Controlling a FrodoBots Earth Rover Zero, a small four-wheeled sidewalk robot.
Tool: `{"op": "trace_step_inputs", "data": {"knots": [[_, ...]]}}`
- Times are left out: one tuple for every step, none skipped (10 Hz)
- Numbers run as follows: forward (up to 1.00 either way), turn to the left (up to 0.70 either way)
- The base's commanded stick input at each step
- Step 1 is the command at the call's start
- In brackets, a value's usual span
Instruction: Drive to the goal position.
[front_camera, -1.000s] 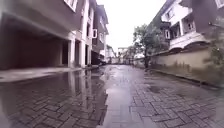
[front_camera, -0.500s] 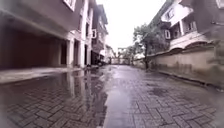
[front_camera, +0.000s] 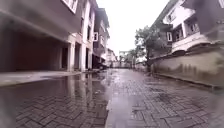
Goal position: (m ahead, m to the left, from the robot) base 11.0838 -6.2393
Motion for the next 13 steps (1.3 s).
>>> {"op": "trace_step_inputs", "data": {"knots": [[0.5, 0.0], [0.5, 0.0], [0.5, 0.0], [0.5, 0.0], [0.5, 0.0], [0.5, 0.0], [0.5, 0.0], [0.5, 0.0], [0.5, 0.0], [0.5, 0.0], [0.5, 0.0], [0.5, 0.0], [0.5, 0.0]]}}
